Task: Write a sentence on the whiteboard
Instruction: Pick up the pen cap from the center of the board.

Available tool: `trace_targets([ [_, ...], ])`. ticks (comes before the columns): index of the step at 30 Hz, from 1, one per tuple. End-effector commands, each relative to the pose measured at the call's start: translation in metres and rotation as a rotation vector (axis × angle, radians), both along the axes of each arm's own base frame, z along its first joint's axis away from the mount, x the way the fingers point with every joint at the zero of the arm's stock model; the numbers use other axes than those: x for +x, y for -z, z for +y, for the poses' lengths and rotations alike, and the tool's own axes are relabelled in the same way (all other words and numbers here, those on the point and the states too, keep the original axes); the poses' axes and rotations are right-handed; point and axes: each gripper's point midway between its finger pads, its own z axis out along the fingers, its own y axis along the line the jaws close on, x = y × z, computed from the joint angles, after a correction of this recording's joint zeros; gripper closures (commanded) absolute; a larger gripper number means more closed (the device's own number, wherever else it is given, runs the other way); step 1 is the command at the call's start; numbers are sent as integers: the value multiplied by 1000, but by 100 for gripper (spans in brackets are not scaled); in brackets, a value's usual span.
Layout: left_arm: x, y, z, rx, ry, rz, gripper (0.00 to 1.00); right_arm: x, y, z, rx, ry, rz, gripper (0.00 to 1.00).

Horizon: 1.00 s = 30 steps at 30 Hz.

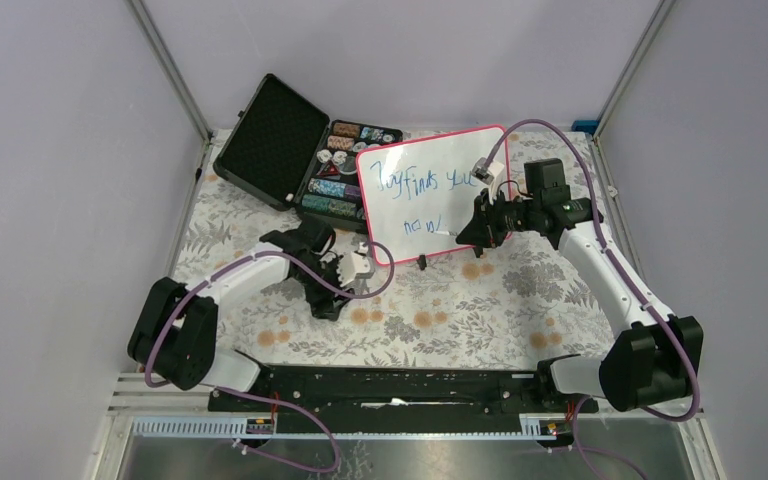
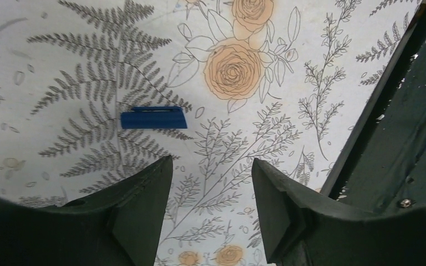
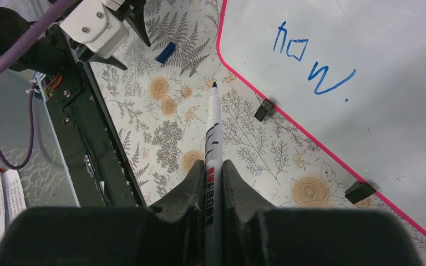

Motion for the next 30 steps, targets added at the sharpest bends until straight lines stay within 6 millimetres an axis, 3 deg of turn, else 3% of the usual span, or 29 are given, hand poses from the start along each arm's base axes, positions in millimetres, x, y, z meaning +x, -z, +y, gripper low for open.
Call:
trace_targets([
  [1, -5, 13, 2, 38, -95, 41, 39, 2, -8, -2, 7, 1, -44, 100],
  [6, 10, 24, -2, 51, -143, 21, 39, 1, -11, -4, 7, 9, -57, 100],
  [17, 28, 27, -48, -27, -132, 18, 37, 3, -11, -12, 6, 30, -64, 100],
  [22, 24, 34, -45, 4, -93, -14, 43, 3, -9, -15, 2, 38, -66, 100],
  [30, 17, 50, -20, 77, -97, -115, 50, 4, -8, -15, 2, 38, -64, 100],
])
